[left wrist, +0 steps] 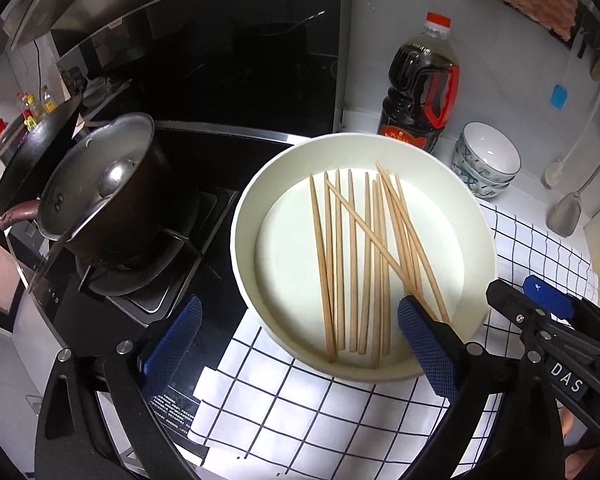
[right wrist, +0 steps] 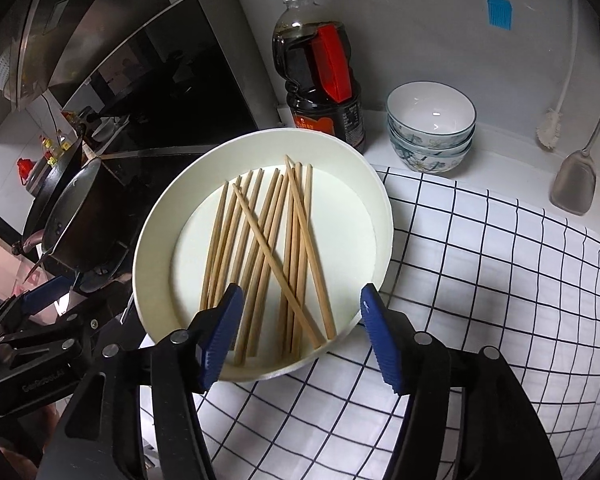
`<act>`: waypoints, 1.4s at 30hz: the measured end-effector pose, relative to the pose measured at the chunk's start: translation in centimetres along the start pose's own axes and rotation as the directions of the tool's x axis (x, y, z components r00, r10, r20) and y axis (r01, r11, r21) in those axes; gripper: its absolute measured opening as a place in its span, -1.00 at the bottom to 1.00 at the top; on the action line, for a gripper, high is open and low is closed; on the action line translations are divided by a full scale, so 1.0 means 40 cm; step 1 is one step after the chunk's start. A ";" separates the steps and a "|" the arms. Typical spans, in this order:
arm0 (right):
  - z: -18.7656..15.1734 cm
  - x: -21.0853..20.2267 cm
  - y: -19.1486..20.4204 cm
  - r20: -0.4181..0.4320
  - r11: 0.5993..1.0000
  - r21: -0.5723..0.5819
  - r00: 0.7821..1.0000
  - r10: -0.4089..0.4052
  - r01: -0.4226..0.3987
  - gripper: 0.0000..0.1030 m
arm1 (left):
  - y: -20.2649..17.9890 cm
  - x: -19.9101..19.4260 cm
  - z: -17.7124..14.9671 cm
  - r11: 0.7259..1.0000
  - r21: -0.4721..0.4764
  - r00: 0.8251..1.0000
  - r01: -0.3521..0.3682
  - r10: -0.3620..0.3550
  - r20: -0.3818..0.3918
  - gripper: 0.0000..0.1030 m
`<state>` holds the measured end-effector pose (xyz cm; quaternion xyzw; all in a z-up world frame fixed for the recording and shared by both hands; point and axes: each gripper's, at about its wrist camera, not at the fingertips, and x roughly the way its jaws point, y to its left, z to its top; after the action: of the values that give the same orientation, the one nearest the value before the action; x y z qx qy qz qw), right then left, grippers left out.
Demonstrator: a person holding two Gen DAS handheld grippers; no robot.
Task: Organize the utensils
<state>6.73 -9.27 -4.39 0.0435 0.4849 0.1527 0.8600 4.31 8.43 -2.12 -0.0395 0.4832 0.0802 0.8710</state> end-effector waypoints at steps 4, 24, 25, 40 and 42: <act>-0.005 -0.016 0.005 -0.005 1.000 -0.007 1.000 0.002 -0.002 0.17 | 0.000 -0.021 -0.008 1.000 -0.002 1.000 -0.002 0.002 0.010 0.88; -0.023 -0.055 0.019 -0.002 1.000 -0.018 1.000 0.004 -0.004 0.20 | 0.012 -0.069 -0.027 1.000 -0.025 1.000 -0.017 0.018 0.013 0.88; -0.023 -0.055 0.019 -0.002 1.000 -0.018 1.000 0.004 -0.004 0.20 | 0.012 -0.070 -0.028 1.000 -0.025 1.000 -0.019 0.019 0.014 0.88; -0.026 -0.063 0.025 0.003 1.000 -0.011 1.000 0.003 -0.003 0.20 | 0.018 -0.082 -0.031 0.999 -0.025 0.999 -0.030 0.030 0.015 0.88; -0.026 -0.063 0.024 0.003 1.000 -0.011 1.000 0.003 -0.003 0.20 | 0.018 -0.083 -0.030 0.999 -0.028 0.999 -0.031 0.031 0.013 0.88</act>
<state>4.40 -9.19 -2.66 0.0397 0.4826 0.1565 0.8608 1.45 8.64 0.05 -0.0435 0.4765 0.1006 0.8723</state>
